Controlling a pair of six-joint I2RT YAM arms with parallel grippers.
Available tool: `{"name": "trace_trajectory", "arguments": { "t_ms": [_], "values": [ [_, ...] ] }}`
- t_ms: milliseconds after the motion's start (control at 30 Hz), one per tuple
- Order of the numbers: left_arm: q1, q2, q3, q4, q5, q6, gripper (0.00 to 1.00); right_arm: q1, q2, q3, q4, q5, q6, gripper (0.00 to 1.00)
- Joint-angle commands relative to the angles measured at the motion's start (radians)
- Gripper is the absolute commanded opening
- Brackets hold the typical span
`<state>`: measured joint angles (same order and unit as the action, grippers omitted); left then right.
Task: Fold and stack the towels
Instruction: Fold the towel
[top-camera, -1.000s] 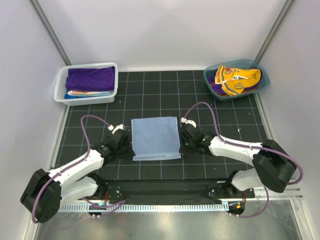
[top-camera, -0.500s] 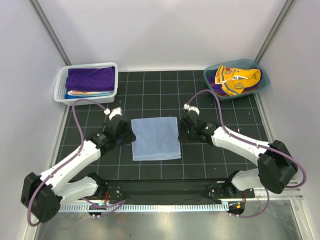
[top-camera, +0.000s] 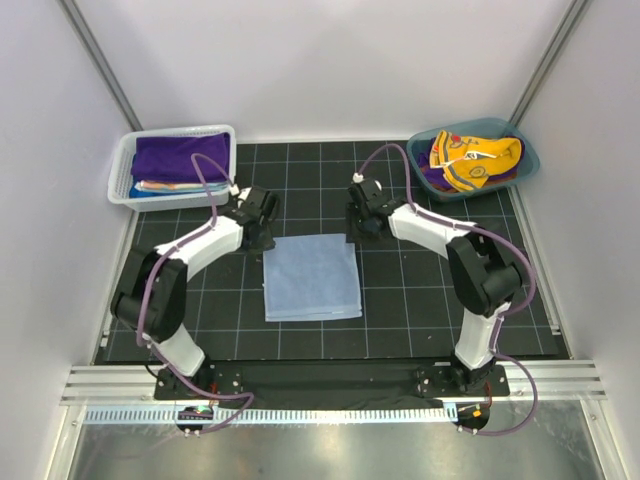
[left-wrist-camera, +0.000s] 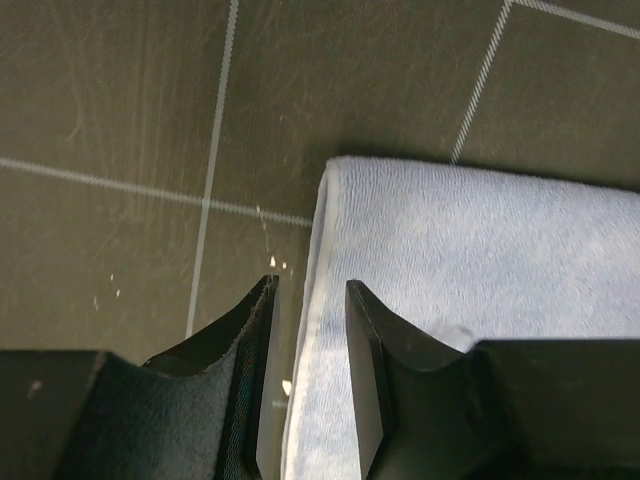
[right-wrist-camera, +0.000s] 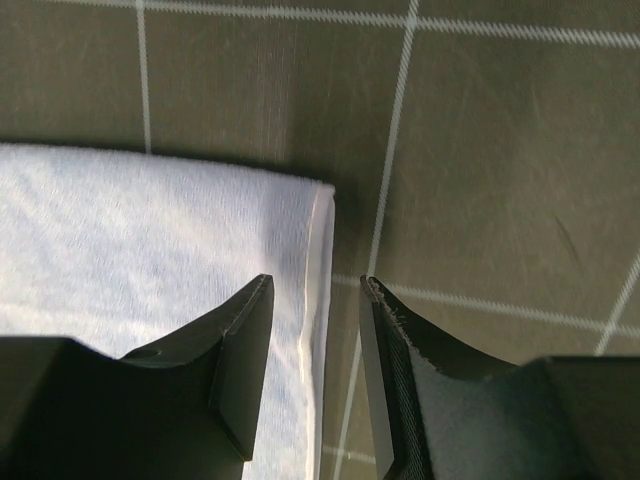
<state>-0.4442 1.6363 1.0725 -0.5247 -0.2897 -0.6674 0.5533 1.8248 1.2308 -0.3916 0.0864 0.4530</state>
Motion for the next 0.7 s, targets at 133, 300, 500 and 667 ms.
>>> {"name": "trace_trajectory", "arguments": {
  "t_ms": [133,300,500,667],
  "values": [
    [0.027,0.097,0.056,0.084,-0.023,0.051,0.36,-0.019,0.079,0.087,0.003,0.023,-0.051,0.46],
    [0.036,0.141,0.049,0.130,-0.017,0.055,0.35,-0.030,0.103,0.076,0.029,0.019,-0.059,0.45],
    [0.045,0.131,0.026,0.178,-0.009,0.058,0.35,-0.033,0.120,0.070,0.049,0.029,-0.062,0.44],
    [0.055,0.076,-0.017,0.250,0.018,0.069,0.35,-0.038,0.116,0.068,0.076,0.018,-0.068,0.43]
  ]
}}
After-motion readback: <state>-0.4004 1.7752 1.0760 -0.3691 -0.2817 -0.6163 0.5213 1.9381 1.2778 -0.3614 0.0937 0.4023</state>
